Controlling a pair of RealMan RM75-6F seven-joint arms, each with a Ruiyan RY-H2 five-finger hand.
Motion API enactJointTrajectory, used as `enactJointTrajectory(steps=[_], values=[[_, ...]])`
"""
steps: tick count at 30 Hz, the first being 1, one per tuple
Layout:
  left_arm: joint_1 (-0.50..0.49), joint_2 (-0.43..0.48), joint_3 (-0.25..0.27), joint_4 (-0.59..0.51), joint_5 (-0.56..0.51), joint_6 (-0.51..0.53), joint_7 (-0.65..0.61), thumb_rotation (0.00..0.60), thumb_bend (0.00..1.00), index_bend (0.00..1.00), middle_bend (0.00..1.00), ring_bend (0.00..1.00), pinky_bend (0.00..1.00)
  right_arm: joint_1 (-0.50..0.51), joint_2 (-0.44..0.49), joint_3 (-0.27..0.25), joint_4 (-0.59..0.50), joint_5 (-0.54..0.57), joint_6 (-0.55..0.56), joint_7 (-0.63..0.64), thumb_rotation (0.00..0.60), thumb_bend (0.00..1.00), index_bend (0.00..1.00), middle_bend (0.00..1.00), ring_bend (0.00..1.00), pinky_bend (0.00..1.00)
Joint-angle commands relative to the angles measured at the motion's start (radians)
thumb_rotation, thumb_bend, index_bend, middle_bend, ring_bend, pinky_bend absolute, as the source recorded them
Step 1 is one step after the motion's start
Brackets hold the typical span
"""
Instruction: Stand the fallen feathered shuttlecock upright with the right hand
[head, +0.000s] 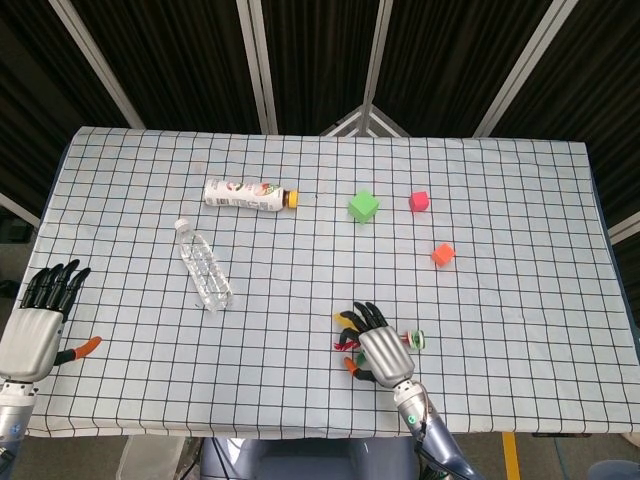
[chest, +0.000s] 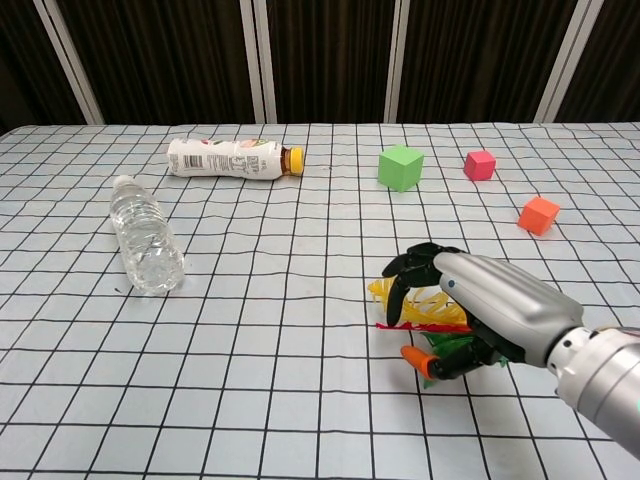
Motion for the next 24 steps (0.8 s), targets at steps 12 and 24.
enactJointTrajectory(steps=[12,24], values=[[0.001,0.003,-0.005,-0.005,-0.004,-0.012,-0.007,0.6,0.0,0.0,0.0,0.0,0.0,0.009,-0.035,0.005,0.027,0.023,0.001,0.015,0.6,0.59,0.61,0.24,0.0,0.0],[0.003,0.002,-0.007,-0.006,-0.003,-0.017,-0.003,0.6,0.0,0.0,0.0,0.0,0.0,0.017,0.096,0.061,-0.154,-0.022,0.07,-0.04,0.6,0.59,0.61,0.24,0.0,0.0]])
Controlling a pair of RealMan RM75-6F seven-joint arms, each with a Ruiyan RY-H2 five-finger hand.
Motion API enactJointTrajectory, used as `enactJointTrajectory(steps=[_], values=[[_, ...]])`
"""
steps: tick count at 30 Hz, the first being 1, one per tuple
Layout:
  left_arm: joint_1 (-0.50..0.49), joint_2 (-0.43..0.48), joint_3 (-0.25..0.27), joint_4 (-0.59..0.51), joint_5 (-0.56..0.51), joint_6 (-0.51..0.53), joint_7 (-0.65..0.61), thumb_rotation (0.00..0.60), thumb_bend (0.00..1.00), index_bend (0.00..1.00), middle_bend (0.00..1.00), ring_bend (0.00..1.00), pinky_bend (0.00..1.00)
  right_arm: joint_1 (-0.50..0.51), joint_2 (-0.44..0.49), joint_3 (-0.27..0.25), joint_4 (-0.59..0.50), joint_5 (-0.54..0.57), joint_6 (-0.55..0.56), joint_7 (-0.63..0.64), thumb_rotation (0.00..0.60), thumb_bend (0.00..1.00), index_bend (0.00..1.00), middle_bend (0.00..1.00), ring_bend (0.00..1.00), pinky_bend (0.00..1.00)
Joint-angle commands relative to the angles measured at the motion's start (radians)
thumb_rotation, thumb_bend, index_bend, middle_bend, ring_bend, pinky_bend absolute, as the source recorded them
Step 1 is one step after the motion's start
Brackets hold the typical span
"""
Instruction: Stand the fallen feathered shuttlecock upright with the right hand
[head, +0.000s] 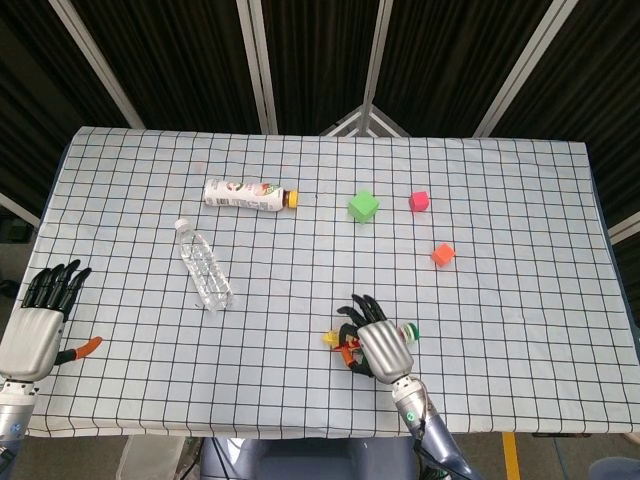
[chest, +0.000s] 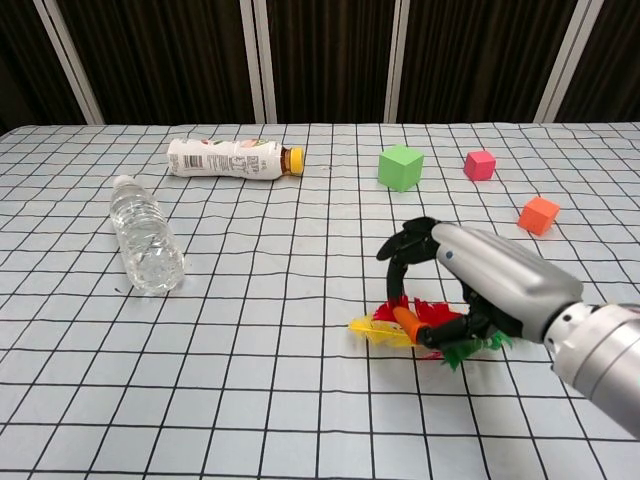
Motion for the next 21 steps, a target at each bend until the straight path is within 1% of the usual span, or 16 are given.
enactJointTrajectory(steps=[1,2,4,8,11,16,17,18,19,21], values=[[0.001,0.0,0.0,0.0,0.001,0.001,0.004,0.6,0.0,0.0,0.0,0.0,0.0,0.004,0.083,0.046,-0.089,-0.015,0.037,-0.04,0.6,0.59,0.61,0.24,0.0,0.0],[0.001,-0.001,0.0,-0.001,0.002,0.002,0.007,0.6,0.0,0.0,0.0,0.0,0.0,0.004,0.116,0.065,-0.115,-0.015,0.051,-0.06,0.6,0.59,0.61,0.24,0.0,0.0],[0.002,-0.002,0.0,-0.002,0.002,0.0,0.009,0.6,0.0,0.0,0.0,0.0,0.0,-0.001,0.166,0.086,-0.155,0.0,0.061,-0.081,0.6,0.59,0.61,0.24,0.0,0.0],[0.003,-0.004,0.0,-0.003,0.003,0.0,0.015,0.6,0.0,0.0,0.0,0.0,0.0,-0.014,0.249,0.116,-0.19,0.034,0.079,-0.105,0.6,0.59,0.61,0.24,0.0,0.0],[0.004,-0.005,0.001,-0.005,0.004,-0.003,0.017,0.6,0.0,0.0,0.0,0.0,0.0,-0.03,0.305,0.121,-0.175,0.058,0.088,-0.118,0.6,0.59,0.61,0.24,0.0,0.0],[0.003,-0.006,0.002,-0.006,0.008,-0.005,0.019,0.6,0.0,0.0,0.0,0.0,0.0,-0.054,0.36,0.117,-0.164,0.101,0.091,-0.089,0.6,0.59,0.61,0.24,0.0,0.0],[0.003,-0.006,0.002,-0.005,0.008,-0.006,0.019,0.6,0.0,0.0,0.0,0.0,0.0,-0.056,0.367,0.115,-0.161,0.103,0.091,-0.085,0.6,0.59,0.59,0.24,0.0,0.0],[0.003,-0.006,0.002,-0.005,0.008,-0.006,0.02,0.6,0.0,0.0,0.0,0.0,0.0,-0.059,0.373,0.111,-0.157,0.107,0.089,-0.083,0.6,0.59,0.56,0.24,0.0,0.0],[0.003,-0.007,0.002,-0.005,0.009,-0.007,0.021,0.6,0.0,0.0,0.0,0.0,0.0,-0.061,0.38,0.106,-0.153,0.114,0.087,-0.083,0.6,0.59,0.49,0.22,0.0,0.0],[0.004,-0.007,0.002,-0.005,0.01,-0.006,0.023,0.6,0.0,0.0,0.0,0.0,0.0,-0.064,0.389,0.101,-0.154,0.128,0.082,-0.089,0.6,0.57,0.24,0.15,0.0,0.0]])
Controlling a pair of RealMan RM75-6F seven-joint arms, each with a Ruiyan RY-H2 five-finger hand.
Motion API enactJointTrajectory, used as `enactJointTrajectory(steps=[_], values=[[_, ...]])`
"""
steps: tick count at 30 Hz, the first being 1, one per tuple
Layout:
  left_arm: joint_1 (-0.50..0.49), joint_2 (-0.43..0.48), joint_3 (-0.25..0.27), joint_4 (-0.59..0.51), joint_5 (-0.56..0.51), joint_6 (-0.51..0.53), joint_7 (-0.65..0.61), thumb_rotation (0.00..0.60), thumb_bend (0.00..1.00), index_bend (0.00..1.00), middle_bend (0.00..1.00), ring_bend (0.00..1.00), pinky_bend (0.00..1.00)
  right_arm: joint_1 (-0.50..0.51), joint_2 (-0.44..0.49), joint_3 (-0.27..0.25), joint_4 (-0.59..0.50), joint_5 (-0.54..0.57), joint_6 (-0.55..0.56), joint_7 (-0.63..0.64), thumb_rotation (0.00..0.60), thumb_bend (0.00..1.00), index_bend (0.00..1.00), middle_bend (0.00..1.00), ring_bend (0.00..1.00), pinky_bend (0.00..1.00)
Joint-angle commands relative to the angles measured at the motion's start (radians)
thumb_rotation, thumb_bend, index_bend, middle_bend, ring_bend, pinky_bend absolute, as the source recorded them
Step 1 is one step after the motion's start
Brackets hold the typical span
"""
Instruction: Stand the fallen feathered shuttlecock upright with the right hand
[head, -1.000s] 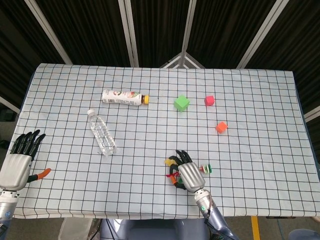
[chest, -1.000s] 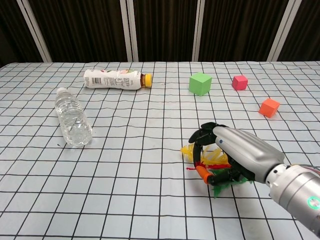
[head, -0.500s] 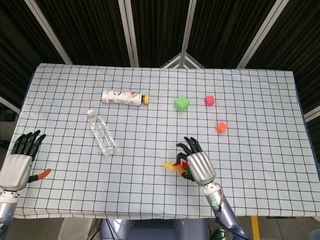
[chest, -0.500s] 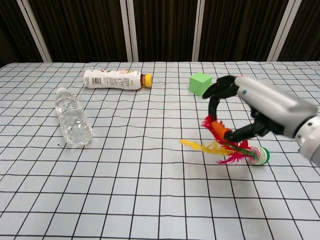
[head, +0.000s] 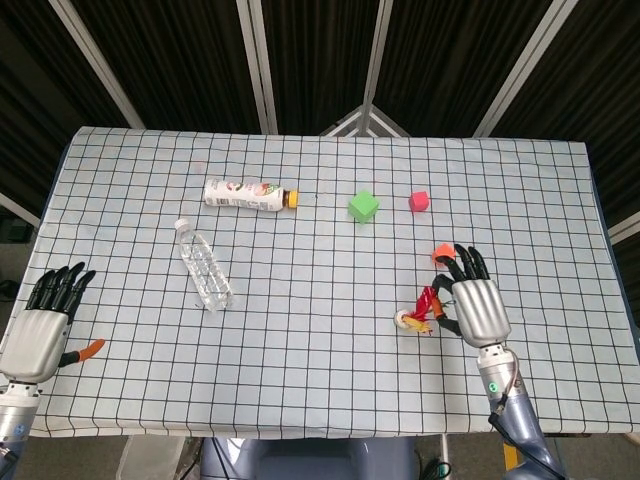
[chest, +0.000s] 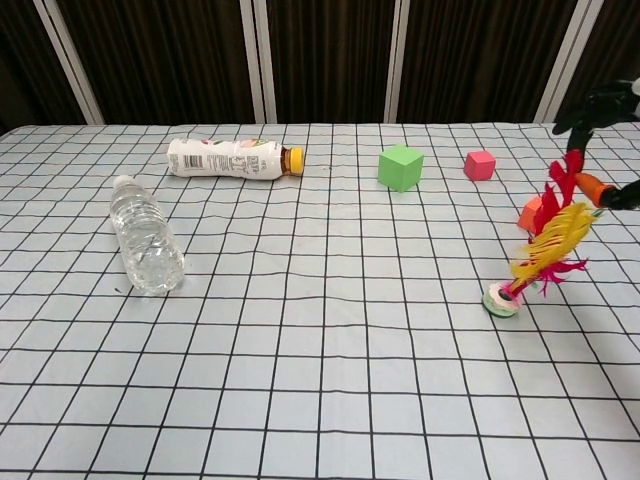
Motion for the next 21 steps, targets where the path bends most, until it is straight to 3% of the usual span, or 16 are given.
enactJointTrajectory(steps=[1,2,4,15,21], values=[[0.001,-0.001,0.0,0.0,0.002,0.002,0.002,0.6,0.0,0.0,0.0,0.0,0.0,-0.006,0.015,-0.01,-0.001,0.021,-0.007,-0.009,0.6,0.55,0.15,0.12,0.0,0.0],[0.001,-0.001,-0.001,0.001,0.002,0.003,0.002,0.6,0.0,0.0,0.0,0.0,0.0,-0.007,0.02,-0.013,-0.007,0.023,-0.006,-0.013,0.6,0.51,0.06,0.06,0.0,0.0],[0.002,-0.001,-0.002,0.002,0.001,0.003,0.001,0.6,0.0,0.0,0.0,0.0,0.0,-0.009,0.027,-0.017,-0.017,0.019,0.0,-0.02,0.6,0.47,0.0,0.01,0.0,0.0],[0.004,0.005,-0.004,0.001,-0.002,0.001,-0.002,0.6,0.0,0.0,0.0,0.0,0.0,-0.07,0.128,-0.069,-0.121,-0.073,0.093,-0.015,0.6,0.42,0.0,0.0,0.0,0.0],[0.016,0.019,0.007,-0.002,0.018,0.019,0.004,0.6,0.0,0.0,0.0,0.0,0.0,-0.185,0.222,-0.176,-0.014,-0.131,0.185,0.011,0.6,0.42,0.0,0.0,0.0,0.0]])
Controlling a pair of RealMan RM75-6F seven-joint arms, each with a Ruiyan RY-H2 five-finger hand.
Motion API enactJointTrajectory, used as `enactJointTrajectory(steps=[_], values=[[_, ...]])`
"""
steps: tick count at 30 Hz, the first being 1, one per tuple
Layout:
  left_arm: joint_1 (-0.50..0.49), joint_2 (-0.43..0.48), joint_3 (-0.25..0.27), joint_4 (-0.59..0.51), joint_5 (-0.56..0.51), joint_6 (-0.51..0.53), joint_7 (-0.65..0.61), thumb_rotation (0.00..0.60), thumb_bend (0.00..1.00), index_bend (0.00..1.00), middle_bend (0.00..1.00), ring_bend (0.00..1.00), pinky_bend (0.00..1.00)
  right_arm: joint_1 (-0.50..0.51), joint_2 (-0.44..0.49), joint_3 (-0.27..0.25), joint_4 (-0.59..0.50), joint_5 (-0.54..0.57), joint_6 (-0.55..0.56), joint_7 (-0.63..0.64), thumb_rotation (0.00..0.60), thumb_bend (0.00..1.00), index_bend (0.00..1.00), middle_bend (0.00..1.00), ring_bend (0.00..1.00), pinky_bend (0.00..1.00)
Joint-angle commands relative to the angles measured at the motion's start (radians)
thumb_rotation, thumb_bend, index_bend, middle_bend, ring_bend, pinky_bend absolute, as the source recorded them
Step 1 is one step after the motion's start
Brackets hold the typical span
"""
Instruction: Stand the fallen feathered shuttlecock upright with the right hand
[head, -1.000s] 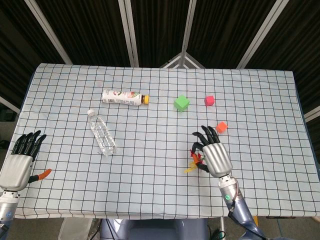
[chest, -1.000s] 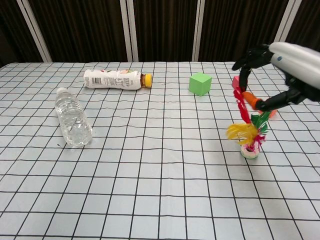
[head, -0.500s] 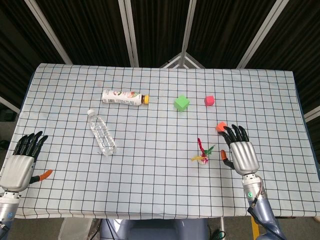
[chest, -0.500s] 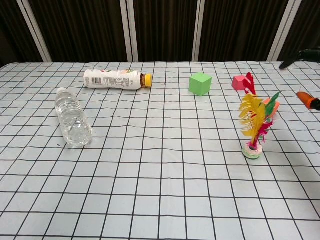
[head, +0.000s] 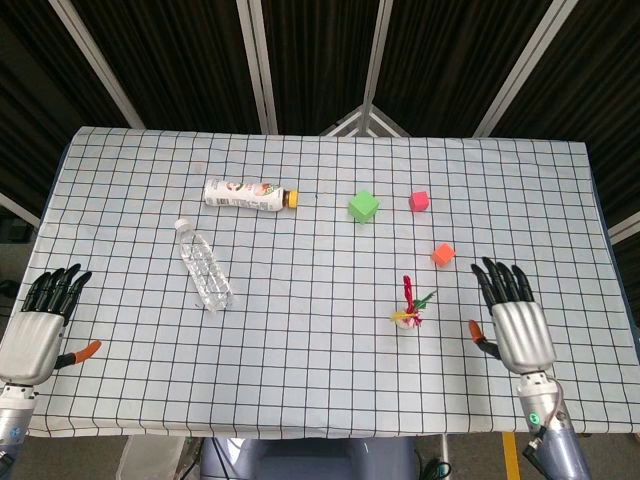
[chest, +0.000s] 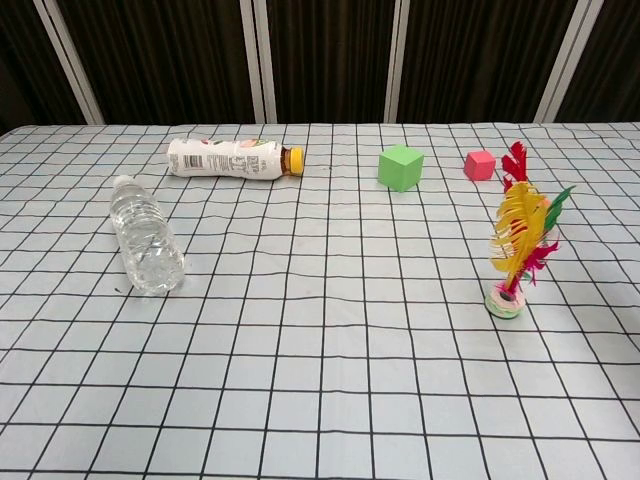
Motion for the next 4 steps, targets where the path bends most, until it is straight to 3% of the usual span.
enactJointTrajectory(steps=[1,4], values=[[0.005,0.002,0.003,0.005,0.016,0.015,0.011,0.6,0.0,0.0,0.0,0.0,0.0,-0.072,0.052,-0.069,0.09,-0.051,0.063,0.034,0.6,0.42,0.0,0.0,0.0,0.0],[0.006,0.0,0.006,0.004,0.024,0.018,0.011,0.6,0.0,0.0,0.0,0.0,0.0,-0.114,0.078,-0.091,0.114,-0.06,0.101,0.1,0.6,0.42,0.0,0.0,0.0,0.0]])
